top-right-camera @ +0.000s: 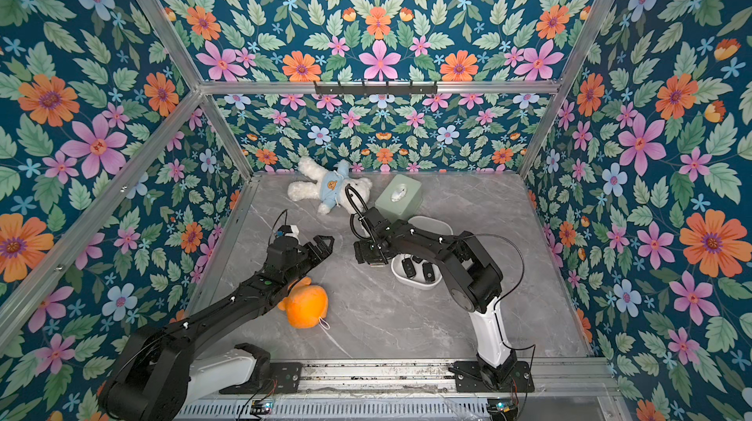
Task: Place the car key into the storage box
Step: Pick up the car key from the center of the board.
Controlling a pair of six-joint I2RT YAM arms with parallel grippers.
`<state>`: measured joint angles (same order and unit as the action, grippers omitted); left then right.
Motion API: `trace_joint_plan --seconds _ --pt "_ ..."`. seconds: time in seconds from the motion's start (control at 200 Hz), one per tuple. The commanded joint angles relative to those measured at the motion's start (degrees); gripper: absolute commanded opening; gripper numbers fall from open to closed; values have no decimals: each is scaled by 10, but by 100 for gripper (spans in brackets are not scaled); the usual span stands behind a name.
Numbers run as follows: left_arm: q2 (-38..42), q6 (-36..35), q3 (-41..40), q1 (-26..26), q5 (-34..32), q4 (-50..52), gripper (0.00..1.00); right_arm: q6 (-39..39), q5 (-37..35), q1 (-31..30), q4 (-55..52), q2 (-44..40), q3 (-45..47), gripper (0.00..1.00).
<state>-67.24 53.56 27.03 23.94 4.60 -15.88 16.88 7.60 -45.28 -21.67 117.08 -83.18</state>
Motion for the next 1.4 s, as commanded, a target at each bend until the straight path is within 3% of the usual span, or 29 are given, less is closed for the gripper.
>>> trace_joint_plan --seconds 0.0,0.545,1.14,1.395 --pt "0 -2 1 -1 3 -10 100 -3 2 -2 -11 2 1 79" --pt "-5 2 8 -1 1 -8 100 11 11 -16 -23 -31 39 78" --pt "-1 5 10 -1 -3 -2 100 -20 -92 -40 -101 19 -13 68" --pt "0 7 8 -1 -5 -2 100 -31 -129 -51 -130 38 -32 59"
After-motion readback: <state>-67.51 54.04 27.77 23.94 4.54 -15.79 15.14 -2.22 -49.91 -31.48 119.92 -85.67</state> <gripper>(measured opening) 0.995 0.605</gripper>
